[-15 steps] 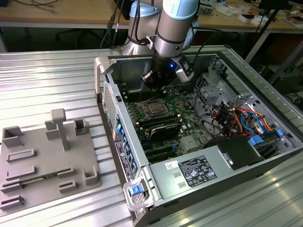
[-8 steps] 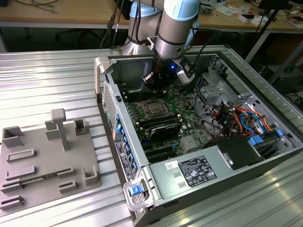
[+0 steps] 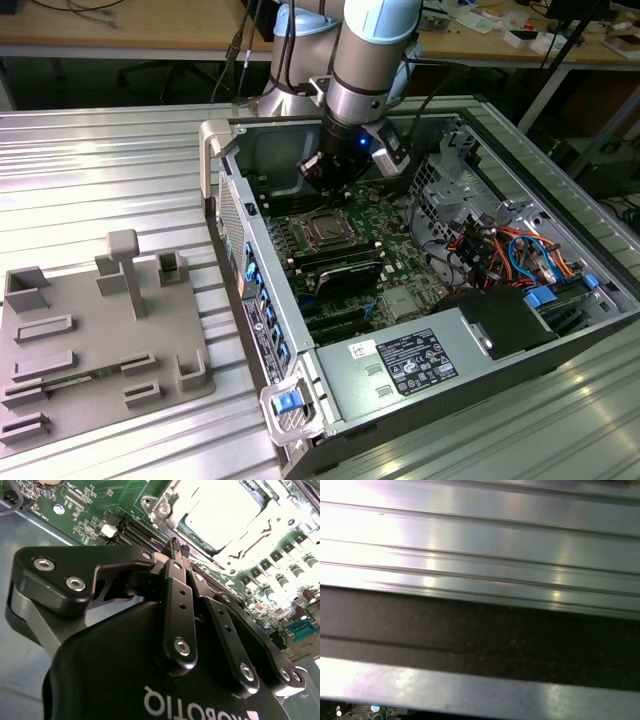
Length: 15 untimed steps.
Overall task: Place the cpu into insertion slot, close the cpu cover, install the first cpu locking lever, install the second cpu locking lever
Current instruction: 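Install the first cpu locking lever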
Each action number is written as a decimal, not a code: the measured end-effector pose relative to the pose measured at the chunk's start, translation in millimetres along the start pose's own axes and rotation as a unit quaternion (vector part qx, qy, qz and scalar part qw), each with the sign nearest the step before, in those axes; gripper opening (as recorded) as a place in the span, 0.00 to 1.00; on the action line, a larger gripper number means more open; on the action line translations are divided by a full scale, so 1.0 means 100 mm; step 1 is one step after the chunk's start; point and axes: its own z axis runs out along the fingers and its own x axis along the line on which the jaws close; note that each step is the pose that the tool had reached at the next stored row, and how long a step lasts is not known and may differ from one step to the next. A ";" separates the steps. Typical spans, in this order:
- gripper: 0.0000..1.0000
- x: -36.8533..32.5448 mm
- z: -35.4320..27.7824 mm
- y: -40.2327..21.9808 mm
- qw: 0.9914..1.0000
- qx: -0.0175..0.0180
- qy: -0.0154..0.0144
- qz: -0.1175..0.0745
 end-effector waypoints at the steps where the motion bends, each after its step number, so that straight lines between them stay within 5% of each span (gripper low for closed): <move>1: 0.11 0.002 -0.001 0.005 1.000 0.000 0.000 0.000; 6: 0.11 -0.014 0.005 0.076 1.000 0.000 0.000 0.000; 15: 0.11 -0.067 0.015 0.054 1.000 -0.001 0.000 0.000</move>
